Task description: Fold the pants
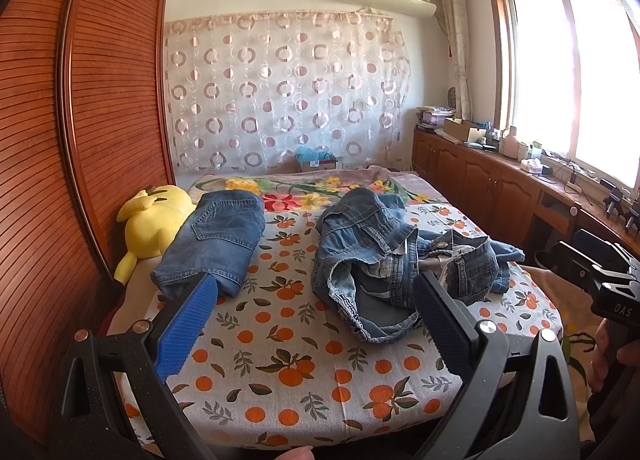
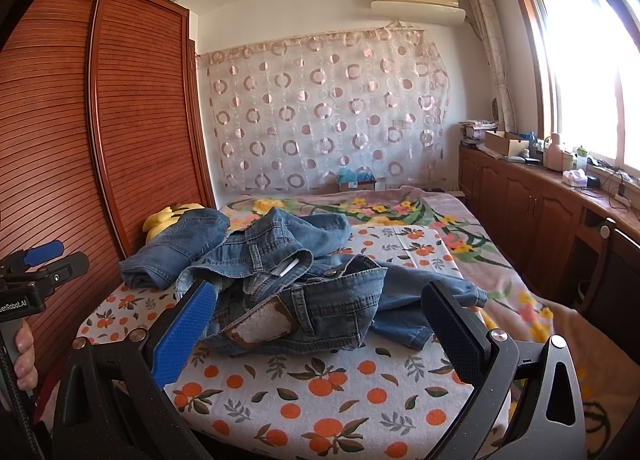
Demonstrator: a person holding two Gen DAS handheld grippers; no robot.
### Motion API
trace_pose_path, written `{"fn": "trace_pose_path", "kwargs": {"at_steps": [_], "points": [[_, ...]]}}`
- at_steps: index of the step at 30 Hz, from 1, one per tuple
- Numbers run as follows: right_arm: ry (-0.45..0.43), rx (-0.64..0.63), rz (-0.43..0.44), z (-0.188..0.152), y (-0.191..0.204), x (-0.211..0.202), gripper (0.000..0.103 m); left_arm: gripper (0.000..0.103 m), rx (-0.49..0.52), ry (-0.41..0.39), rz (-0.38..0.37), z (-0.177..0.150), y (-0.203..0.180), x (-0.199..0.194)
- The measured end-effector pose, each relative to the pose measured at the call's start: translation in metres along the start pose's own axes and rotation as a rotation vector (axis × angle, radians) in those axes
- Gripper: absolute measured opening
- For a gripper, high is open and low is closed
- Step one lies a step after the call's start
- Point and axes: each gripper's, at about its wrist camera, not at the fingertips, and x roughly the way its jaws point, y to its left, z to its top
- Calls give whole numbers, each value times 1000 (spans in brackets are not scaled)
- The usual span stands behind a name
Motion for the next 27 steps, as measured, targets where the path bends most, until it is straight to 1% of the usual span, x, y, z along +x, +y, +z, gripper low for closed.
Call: {"fn": "trace_pose_path", "kwargs": {"at_steps": [6,13,16,19,27], "points": [[27,-12,6,-2,-7,8,103,98,15,30,-18,-4,-3,18],[77,-38,9,1,-17,26,102,98,48,94,-28,-9,-3,55],[99,-52,17,5,-22,36,102,98,62,106,-23,-10,-4,65],[105,-47,30,9,-25,41,102,98,68,119,-36,-12,-3,78],[129,-53,51,22,-37,64,94,97,127,160,-94,-11,-9,115]]}}
